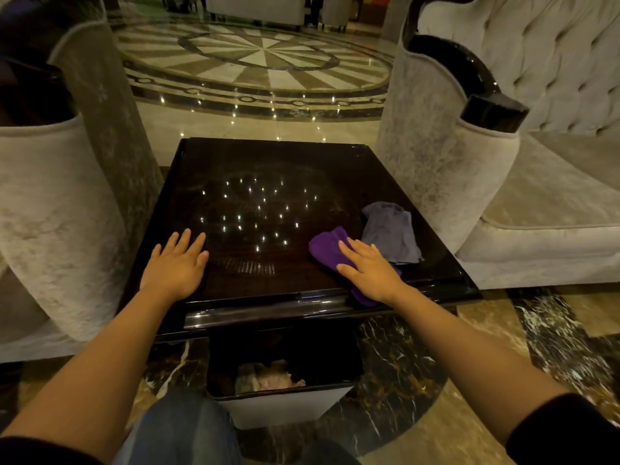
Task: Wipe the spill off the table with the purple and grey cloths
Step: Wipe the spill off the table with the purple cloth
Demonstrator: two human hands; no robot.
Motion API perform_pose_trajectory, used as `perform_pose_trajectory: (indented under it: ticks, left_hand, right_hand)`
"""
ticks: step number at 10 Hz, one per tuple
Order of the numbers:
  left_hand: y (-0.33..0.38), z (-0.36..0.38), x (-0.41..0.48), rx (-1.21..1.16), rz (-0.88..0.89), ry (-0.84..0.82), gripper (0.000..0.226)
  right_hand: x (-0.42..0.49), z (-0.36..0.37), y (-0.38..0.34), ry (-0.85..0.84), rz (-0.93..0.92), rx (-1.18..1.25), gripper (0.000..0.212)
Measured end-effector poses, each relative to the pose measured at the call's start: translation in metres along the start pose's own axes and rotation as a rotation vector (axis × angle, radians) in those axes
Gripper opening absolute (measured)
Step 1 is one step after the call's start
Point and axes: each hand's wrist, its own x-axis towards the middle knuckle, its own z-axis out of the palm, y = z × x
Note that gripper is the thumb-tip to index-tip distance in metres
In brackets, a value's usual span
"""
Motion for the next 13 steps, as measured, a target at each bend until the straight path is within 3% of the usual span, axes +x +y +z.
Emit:
perform_pose_trajectory:
  ticks: [2, 5, 8, 10, 12, 13]
  left_hand:
    - [0.001, -0.001, -0.001, 0.007, -0.005, -0.002, 0.051]
    - [0.002, -0.002, -0.002, 0.009, -0.005, 0.000, 0.051]
    - [0.001, 0.000, 0.001, 0.006, -0.010, 0.004, 0.051]
    - [0.002, -0.002, 0.001, -0.003, -0.021, -0.017, 0.051]
    - [0.008, -0.009, 0.001, 0.080, -0.050, -0.028, 0.051]
    - [0.023, -0.021, -0.008, 0.028, 0.043, 0.095, 0.044]
  right_hand:
    - [-0.001, 0.012, -0.024, -0.001, -0.094, -0.131, 0.059]
    - [0.001, 0.022, -0.050, -0.029, -0.067, -0.214, 0.058]
    - [-0.014, 0.047, -0.085, 0.041, -0.336, -0.144, 0.054]
    - [-0.040, 0.047, -0.110, -0.058, -0.509, 0.018, 0.050]
    - [-0.046, 0.033, -0.114, -0.097, -0.547, 0.118, 0.047]
    - [-0.038, 0.010, -0.109, -0.050, -0.545, 0.056, 0.046]
